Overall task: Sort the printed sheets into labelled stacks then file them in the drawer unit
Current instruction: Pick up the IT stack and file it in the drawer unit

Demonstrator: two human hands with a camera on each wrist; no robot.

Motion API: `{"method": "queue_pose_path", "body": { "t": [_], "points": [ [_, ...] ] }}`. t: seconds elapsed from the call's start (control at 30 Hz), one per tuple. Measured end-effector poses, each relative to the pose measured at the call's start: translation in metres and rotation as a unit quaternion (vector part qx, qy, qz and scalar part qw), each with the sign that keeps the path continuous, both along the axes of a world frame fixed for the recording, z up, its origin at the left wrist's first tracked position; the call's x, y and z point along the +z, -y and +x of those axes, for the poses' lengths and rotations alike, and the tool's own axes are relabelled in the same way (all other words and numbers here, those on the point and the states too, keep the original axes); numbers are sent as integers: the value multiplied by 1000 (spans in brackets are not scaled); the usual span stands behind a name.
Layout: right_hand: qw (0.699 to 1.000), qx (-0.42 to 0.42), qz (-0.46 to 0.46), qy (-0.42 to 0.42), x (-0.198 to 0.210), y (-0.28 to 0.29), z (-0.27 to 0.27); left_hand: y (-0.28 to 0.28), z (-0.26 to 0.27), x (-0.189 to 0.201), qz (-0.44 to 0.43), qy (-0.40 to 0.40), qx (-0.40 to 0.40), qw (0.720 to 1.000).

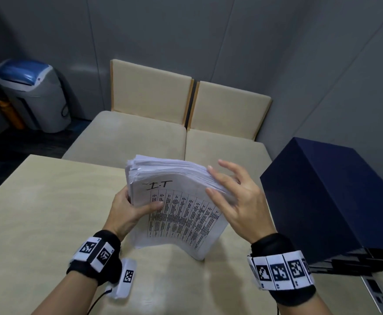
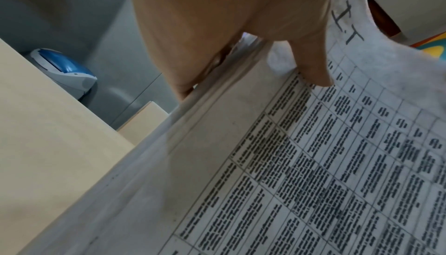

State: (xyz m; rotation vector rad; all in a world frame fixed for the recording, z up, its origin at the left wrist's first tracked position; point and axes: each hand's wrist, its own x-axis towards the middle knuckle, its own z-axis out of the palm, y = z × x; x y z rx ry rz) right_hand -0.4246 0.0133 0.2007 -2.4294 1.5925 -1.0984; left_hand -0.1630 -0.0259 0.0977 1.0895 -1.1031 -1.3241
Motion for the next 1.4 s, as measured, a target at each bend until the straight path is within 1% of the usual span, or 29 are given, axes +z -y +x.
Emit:
{"method": "queue_pose_path", "body": {
  "t": [0.07,0.1,0.13,0.2,0.27,0.37,0.4,0.47,0.5,0.53,0.57,0.6,0.63,0.67,0.7,0.73,0.8,0.83,0.87,0.9,0.97,1.0,1.03,1.07,1.13,1.17,1.23,1.33,1.4],
  "points": [
    [999,0,17,29,-1,1,-2,1,0,-4,17,7,-20,1000],
    [995,-3,40,94,-3,1,-3,1,-1,-6,25,9,-26,999],
    [979,-10,76,190,-6,0,-5,2,-1,-7,32,9,-26,999],
    [916,-21,164,366,-20,-6,-7,1,-4,-7,38,-2,-19,999],
    [867,-44,261,422,-45,-9,-7,0,-7,-1,43,-15,-18,999],
    [808,-79,344,472,-84,-25,-17,-1,-12,9,40,-31,-32,998],
    [775,-119,361,505,-99,-33,-21,-1,-14,13,38,-39,-36,998],
    [681,-161,398,594,-111,-56,-25,1,-20,21,36,-68,-34,996],
    [660,-161,382,627,-113,-62,-17,1,-25,26,34,-86,-29,995],
    [686,-166,348,616,-112,-77,-13,1,-30,30,34,-101,-20,994],
    [740,-223,275,572,-120,-93,-22,1,-37,34,32,-114,-12,993],
    [728,-269,206,596,-112,-107,-27,0,-44,37,34,-125,-5,992],
    [705,-214,206,644,-102,-121,-30,-2,-54,39,38,-137,-1,990],
    [656,-84,250,707,-96,-132,-28,-5,-63,39,44,-151,4,988],
    [577,-64,318,749,-87,-130,-26,-8,-75,40,50,-168,10,985],
    [510,-56,346,786,-84,-121,-31,-12,-86,41,57,-184,19,981],
    [520,-10,257,815,-82,-136,-58,-23,-108,43,77,-231,40,969],
    [515,23,242,822,-77,-137,-68,-29,-120,42,89,-263,45,960],
    [520,24,234,821,-67,-143,-80,-37,-131,41,99,-294,46,950],
    [552,26,237,799,-62,-148,-93,-45,-143,41,108,-318,44,941],
    [651,18,279,706,-54,-164,-116,-65,-170,38,119,-340,38,932],
    [677,-11,297,674,-56,-170,-131,-78,-186,37,126,-342,35,931],
    [687,-51,297,661,-61,-174,-147,-92,-201,36,137,-340,29,930],
    [683,-76,274,673,-67,-177,-162,-105,-216,35,147,-335,17,931],
    [654,-90,245,710,-67,-187,-189,-130,-243,33,162,-309,-3,937],
    [653,-95,233,714,-65,-193,-203,-138,-251,31,161,-300,-6,940],
    [666,-97,227,704,-60,-208,-227,-151,-255,29,145,-298,10,944],
    [701,-76,219,674,-53,-227,-247,-164,-257,28,147,-326,24,933],
    [725,-67,242,641,-55,-233,-255,-171,-261,20,157,-331,42,929]
  ]
}}
